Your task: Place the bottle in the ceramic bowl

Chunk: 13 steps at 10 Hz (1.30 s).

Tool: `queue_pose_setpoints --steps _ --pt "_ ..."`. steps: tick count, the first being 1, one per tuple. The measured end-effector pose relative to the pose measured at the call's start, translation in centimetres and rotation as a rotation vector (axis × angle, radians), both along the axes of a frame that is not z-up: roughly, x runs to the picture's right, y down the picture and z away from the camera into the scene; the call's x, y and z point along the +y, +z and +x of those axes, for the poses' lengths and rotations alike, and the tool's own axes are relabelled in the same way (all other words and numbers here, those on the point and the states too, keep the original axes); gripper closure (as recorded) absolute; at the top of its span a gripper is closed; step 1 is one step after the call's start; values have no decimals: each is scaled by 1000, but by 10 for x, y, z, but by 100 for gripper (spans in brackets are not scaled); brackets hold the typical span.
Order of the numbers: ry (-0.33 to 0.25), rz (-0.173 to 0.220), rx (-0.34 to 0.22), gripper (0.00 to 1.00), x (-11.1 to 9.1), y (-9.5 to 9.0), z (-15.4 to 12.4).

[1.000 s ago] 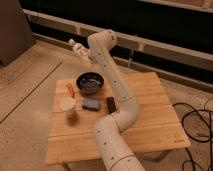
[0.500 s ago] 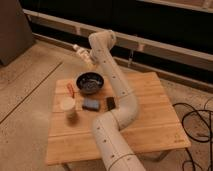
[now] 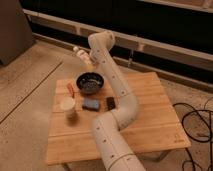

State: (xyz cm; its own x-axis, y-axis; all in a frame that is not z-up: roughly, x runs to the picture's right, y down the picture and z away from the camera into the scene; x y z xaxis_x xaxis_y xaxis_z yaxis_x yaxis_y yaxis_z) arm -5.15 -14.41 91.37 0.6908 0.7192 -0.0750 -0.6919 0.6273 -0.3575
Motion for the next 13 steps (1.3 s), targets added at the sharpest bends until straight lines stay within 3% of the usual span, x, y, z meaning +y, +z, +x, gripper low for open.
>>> queue_pose_setpoints --steps 4,7,9,10,11,13 --pt "-6 14 1 100 -4 1 -1" --pt "7 -5 12 100 -4 5 7" --pt "73 -105 63 100 9 33 41" --pt "94 -136 72 100 12 42 51" --pt "109 -165 73 100 12 49 54" --pt "101 -188 67 100 11 56 47"
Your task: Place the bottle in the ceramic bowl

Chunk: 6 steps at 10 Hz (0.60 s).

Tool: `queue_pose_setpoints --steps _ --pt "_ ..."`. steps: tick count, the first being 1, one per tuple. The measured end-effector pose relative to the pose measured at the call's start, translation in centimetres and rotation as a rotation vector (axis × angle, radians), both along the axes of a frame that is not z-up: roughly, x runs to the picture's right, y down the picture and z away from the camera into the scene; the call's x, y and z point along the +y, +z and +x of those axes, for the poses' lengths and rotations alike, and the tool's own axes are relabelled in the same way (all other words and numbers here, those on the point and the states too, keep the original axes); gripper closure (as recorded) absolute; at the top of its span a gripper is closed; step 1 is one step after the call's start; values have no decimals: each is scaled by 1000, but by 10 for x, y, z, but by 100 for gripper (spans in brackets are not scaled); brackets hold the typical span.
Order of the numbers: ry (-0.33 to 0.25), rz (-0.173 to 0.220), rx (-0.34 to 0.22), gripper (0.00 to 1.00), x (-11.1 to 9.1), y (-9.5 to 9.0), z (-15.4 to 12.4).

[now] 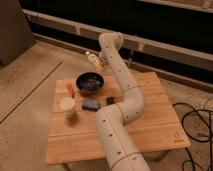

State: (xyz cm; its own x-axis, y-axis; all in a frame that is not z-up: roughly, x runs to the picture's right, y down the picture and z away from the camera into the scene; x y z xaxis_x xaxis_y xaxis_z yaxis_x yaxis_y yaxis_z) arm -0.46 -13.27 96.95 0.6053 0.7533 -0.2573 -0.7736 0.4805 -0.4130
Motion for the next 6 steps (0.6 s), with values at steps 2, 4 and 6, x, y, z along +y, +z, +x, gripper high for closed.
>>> queue_pose_setpoints --steps 2,4,6 --pt "-25 -6 -3 100 -3 -2 -10" --pt "-62 -22 -6 100 1 -6 -29" --pt "-85 -48 15 100 13 -8 -36"
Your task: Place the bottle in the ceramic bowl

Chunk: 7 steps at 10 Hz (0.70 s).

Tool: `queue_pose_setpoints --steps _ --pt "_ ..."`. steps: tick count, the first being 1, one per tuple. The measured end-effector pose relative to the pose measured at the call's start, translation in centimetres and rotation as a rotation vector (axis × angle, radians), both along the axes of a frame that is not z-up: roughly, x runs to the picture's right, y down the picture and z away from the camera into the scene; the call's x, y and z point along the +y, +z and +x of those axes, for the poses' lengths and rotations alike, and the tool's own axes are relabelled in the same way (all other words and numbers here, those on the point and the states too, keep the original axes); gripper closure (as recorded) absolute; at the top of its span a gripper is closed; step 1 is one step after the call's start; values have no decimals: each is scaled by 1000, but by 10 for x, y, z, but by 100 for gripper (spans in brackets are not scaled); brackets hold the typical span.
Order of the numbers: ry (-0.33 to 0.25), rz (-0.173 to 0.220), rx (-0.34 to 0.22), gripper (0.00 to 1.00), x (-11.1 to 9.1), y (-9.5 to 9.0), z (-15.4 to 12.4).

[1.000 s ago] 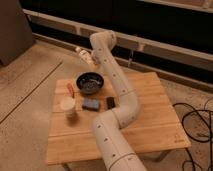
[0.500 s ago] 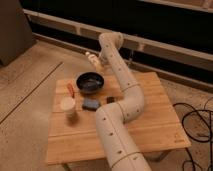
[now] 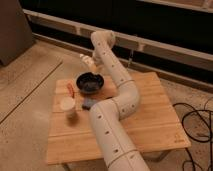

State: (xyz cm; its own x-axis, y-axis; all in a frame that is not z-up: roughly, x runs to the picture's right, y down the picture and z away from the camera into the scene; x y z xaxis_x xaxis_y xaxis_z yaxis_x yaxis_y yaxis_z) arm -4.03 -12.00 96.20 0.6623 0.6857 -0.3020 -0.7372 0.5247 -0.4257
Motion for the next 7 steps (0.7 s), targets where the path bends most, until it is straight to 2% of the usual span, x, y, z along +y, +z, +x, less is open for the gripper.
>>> queue_pose_setpoints --steps 2,7 --pt "-23 -19 20 100 9 -5 -7" --pt "-21 -16 25 100 9 -5 -4"
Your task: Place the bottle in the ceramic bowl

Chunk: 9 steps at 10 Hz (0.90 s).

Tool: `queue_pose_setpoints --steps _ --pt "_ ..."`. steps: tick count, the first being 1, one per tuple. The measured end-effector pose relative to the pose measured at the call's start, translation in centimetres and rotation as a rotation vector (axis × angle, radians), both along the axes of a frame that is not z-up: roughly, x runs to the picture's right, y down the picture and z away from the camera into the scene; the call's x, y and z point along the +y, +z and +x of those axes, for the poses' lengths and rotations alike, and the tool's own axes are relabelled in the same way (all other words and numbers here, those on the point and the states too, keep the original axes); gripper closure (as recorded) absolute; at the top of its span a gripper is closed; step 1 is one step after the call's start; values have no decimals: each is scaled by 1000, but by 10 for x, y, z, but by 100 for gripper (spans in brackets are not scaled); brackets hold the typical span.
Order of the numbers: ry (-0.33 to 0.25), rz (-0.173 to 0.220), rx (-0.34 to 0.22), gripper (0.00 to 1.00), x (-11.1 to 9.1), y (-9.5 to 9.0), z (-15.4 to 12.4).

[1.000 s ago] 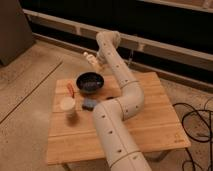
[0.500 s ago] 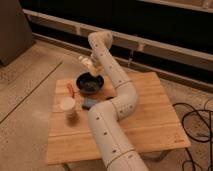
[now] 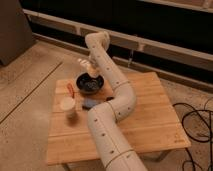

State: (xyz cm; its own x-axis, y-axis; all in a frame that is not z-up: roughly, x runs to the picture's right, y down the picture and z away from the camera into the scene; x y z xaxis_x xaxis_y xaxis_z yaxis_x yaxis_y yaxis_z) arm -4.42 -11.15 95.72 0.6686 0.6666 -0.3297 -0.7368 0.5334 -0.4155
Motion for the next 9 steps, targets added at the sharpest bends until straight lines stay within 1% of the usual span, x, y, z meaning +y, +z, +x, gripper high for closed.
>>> queue_pose_setpoints --steps 6,8,9 --pt "3 -6 -1 100 1 1 0" --pt "19 -45 13 100 9 8 13" --pt "33 -77 21 100 16 14 24"
